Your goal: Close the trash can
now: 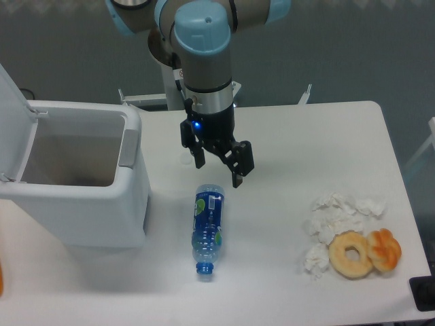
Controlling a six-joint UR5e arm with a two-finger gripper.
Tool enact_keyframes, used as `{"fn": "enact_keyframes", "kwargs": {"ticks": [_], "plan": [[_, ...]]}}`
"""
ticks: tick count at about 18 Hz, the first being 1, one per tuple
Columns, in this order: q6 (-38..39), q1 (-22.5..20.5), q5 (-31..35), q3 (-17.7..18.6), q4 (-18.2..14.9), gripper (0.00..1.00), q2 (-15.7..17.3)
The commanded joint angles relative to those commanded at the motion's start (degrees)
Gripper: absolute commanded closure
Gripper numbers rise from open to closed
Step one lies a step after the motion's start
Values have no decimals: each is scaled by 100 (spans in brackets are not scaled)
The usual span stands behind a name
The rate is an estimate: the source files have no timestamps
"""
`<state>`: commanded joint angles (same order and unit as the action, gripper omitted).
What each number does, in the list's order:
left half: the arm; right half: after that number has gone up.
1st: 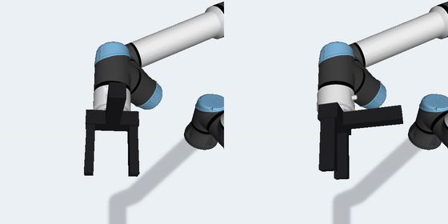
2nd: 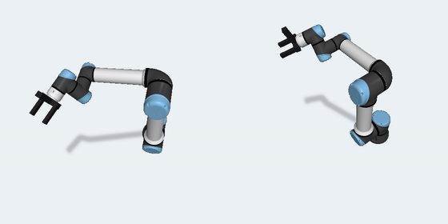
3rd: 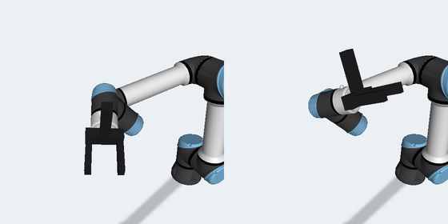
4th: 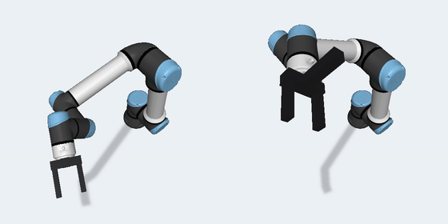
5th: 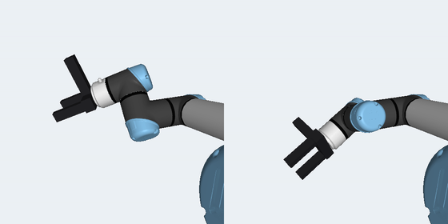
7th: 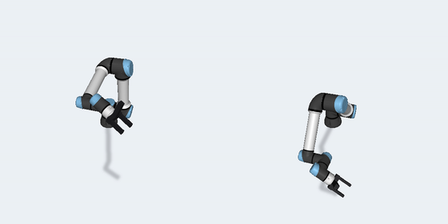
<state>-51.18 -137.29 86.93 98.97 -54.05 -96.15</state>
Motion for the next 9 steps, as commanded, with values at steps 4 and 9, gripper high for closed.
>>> {"fn": "enact_keyframes", "kwargs": {"ticks": [4, 9], "plan": [[949, -9, -289, -176, 9, 0, 70], [2390, 35, -737, -360, 26, 0, 193]]}}
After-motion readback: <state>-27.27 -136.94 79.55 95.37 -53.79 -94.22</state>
